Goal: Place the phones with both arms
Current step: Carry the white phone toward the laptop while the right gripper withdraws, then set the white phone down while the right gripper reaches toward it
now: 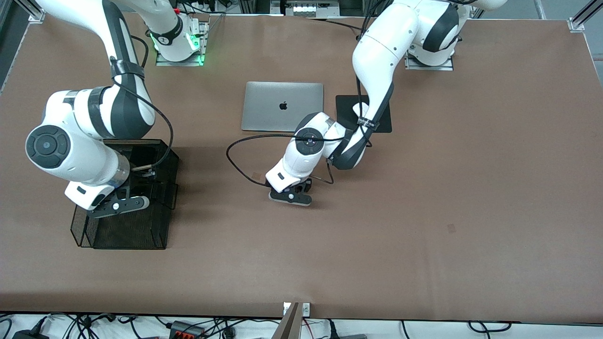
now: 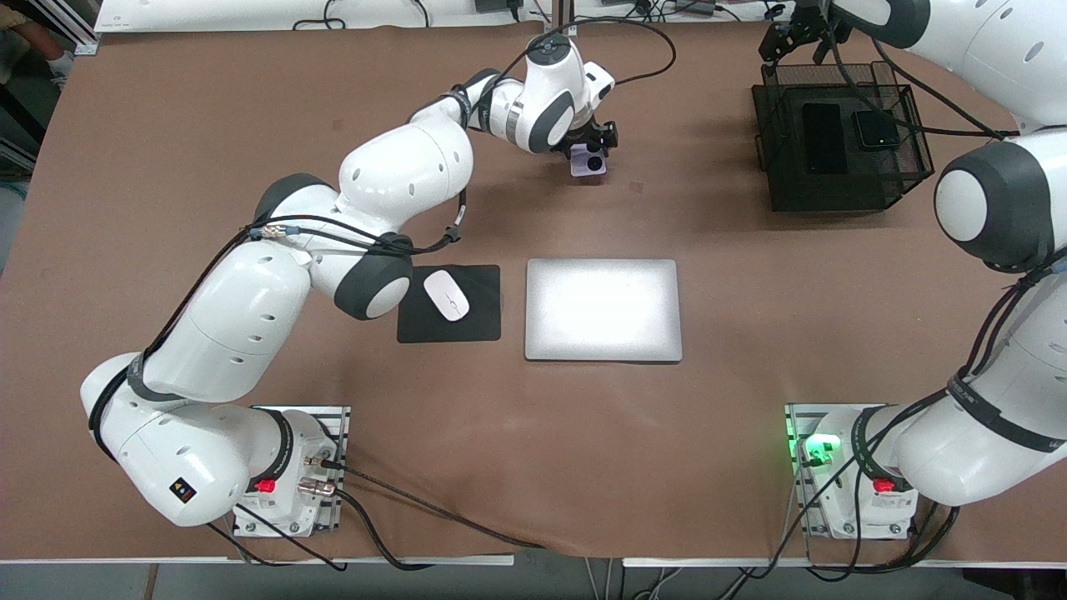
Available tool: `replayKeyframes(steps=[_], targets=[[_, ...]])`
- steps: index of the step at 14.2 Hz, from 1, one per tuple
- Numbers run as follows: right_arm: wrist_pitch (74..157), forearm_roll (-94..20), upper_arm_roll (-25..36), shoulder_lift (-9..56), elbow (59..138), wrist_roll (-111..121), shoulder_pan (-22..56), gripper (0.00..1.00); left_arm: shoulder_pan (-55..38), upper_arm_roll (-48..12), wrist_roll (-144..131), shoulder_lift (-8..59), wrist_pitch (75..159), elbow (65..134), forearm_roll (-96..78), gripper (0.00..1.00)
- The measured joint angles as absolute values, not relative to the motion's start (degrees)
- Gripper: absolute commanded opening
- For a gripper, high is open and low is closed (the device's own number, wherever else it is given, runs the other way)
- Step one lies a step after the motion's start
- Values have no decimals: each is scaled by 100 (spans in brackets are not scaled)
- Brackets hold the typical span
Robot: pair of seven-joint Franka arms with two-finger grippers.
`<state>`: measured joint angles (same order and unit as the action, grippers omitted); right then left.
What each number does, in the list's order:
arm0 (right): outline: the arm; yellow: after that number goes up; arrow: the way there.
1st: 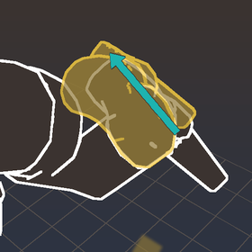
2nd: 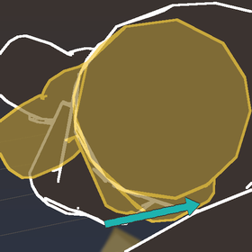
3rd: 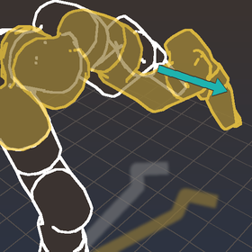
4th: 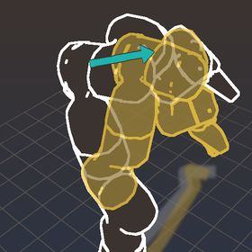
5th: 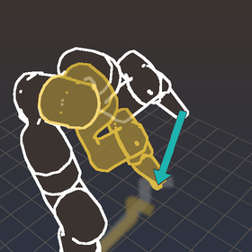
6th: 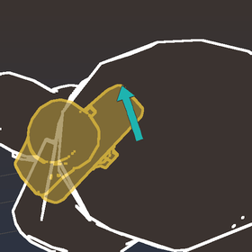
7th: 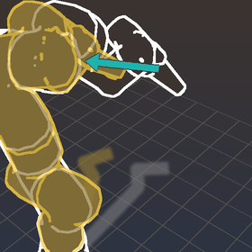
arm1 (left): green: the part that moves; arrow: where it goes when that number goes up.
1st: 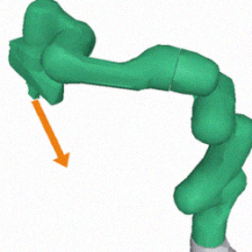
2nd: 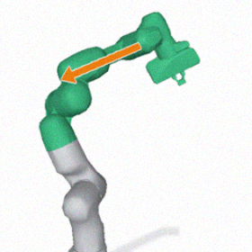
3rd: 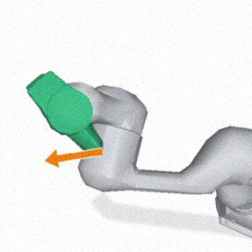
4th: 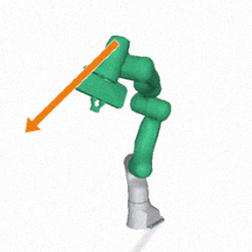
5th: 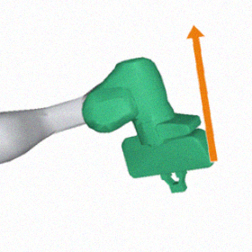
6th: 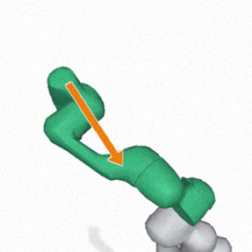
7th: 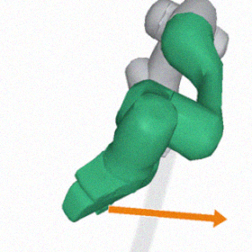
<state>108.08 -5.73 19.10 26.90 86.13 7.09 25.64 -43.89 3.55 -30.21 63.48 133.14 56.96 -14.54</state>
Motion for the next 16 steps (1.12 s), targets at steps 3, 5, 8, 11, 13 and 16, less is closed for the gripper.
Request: replayKeyframes(steps=[3,5,8,11,13,16], targets=[[10813,-596,1906,2710,8613,709,2592,100,-4388,362,-3034,6391,13320,5696,-1454,100],[10818,-722,1906,2758,8614,709,2594,100,-4378,377,-3060,6391,13324,5682,-1454,100],[10848,-828,1905,2781,8612,709,2622,100,-4295,419,-3091,6375,13321,5645,-1454,100],[11004,-875,1901,2781,8606,709,2790,100,-4026,447,-3063,6217,12928,5559,-1454,100],[11154,-878,1894,2786,8605,707,2969,100,-3744,448,-2795,5995,12461,5514,-1454,100],[11385,-1143,1872,2914,8611,702,3309,100,-3296,448,-2212,5562,11708,5495,-1454,100]])
